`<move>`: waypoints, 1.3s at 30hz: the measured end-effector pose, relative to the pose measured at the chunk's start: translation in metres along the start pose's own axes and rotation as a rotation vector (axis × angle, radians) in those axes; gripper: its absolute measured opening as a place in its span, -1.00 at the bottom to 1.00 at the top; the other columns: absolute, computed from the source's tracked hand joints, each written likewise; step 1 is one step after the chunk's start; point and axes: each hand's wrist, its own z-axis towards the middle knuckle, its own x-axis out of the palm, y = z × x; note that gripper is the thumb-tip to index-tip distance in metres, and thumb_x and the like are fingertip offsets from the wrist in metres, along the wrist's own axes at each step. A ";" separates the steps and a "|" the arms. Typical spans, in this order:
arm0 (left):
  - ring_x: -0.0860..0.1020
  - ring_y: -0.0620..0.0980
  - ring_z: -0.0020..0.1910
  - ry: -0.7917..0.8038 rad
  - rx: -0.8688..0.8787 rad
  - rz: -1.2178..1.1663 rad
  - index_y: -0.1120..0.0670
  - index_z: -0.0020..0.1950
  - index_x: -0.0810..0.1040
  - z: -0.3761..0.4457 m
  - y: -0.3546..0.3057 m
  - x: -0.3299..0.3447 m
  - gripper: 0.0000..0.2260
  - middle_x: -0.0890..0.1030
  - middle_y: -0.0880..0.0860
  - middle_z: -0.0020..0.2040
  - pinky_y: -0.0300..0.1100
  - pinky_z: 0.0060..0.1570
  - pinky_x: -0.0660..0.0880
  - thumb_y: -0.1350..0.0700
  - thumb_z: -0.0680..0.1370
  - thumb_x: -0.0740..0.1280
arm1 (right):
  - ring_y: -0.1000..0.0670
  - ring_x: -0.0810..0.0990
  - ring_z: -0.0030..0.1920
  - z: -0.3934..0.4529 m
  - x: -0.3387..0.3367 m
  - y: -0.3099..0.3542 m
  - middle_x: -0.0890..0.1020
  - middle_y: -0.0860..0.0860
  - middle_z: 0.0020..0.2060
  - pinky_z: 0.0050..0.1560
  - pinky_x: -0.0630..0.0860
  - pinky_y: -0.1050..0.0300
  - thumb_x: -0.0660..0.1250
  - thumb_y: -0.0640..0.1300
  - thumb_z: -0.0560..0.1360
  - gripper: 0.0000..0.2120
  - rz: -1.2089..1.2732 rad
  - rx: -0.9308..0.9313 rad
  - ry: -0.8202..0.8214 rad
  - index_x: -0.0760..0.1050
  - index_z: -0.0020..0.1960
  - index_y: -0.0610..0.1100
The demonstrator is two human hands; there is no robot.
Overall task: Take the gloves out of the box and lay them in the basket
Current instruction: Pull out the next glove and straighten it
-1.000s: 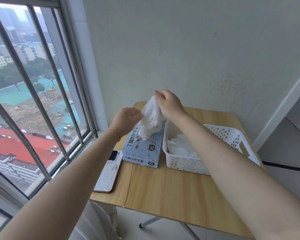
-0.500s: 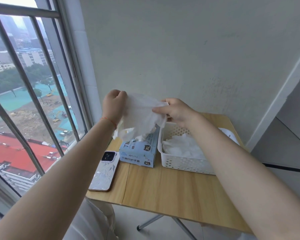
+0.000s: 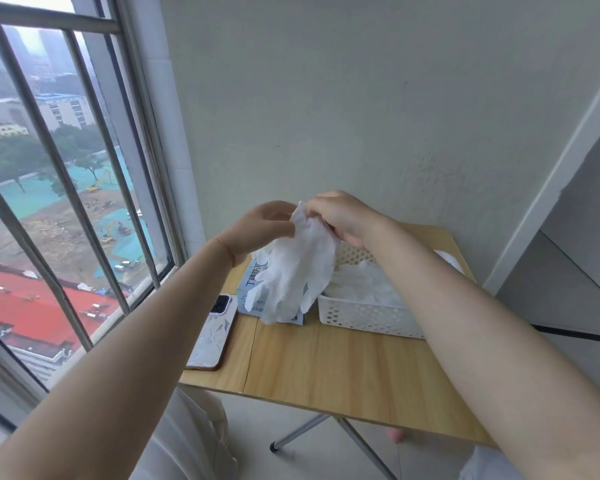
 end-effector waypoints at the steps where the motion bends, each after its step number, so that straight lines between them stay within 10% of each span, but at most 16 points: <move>1: 0.62 0.05 0.13 0.041 0.001 -0.036 0.09 0.16 0.64 0.001 0.000 0.002 -0.62 0.68 0.08 0.11 -0.07 0.20 0.52 0.14 0.34 0.40 | 0.02 0.42 -0.40 -0.001 0.002 0.003 0.46 0.05 -0.47 -0.36 0.30 0.20 0.24 -0.20 0.44 -0.73 -0.012 -0.006 -0.003 0.46 -0.44 -0.07; 10: 0.66 0.13 0.05 0.217 -0.278 -0.164 0.25 0.18 0.59 -0.011 0.037 0.002 -0.75 0.68 0.19 0.10 0.01 0.13 0.59 0.16 0.55 0.38 | -0.03 0.23 -0.31 0.007 -0.005 -0.002 0.25 -0.02 -0.39 -0.31 0.15 0.10 0.24 -0.13 0.38 -0.80 -0.001 -0.003 -0.191 0.23 -0.33 -0.02; 17: 0.49 0.19 0.01 -0.037 -0.309 -0.361 0.27 0.18 0.60 -0.005 0.043 -0.022 -0.47 0.59 0.26 0.05 0.07 0.06 0.45 -0.01 0.32 0.52 | -0.01 0.29 -0.48 0.014 -0.010 -0.025 0.34 -0.03 -0.49 -0.47 0.21 0.25 0.19 -0.38 0.47 -0.77 0.150 0.213 -0.159 0.40 -0.31 -0.14; 29: 0.51 0.01 -0.14 0.043 -0.095 0.654 0.08 -0.04 0.66 0.065 0.009 0.073 -0.84 0.58 -0.01 -0.15 -0.23 -0.21 0.41 0.04 0.56 0.34 | 0.01 0.25 -0.42 -0.009 -0.074 -0.102 0.34 -0.07 -0.36 -0.41 0.22 0.19 0.05 -0.42 0.49 -0.75 0.074 0.449 -0.303 0.38 -0.24 -0.19; 33: 0.55 0.03 -0.05 0.122 -0.058 0.857 -0.01 -0.11 0.59 0.087 0.013 0.110 -0.89 0.61 0.01 -0.03 -0.17 -0.10 0.46 0.01 0.54 0.30 | -0.12 0.45 -0.26 -0.019 -0.095 -0.125 0.53 -0.21 -0.12 -0.29 0.47 0.06 0.09 -0.37 0.58 -0.76 -0.131 0.491 -0.366 0.47 0.15 -0.27; 39: 0.53 0.00 -0.13 0.138 -0.014 0.973 -0.09 -0.14 0.53 0.102 0.026 0.152 -0.86 0.54 -0.07 -0.13 -0.17 -0.17 0.41 -0.10 0.56 0.29 | -0.14 0.58 0.04 -0.029 -0.113 -0.158 0.55 -0.19 0.18 -0.18 0.46 0.06 0.07 -0.33 0.61 -0.44 -0.499 0.402 -0.480 -0.04 0.55 -0.33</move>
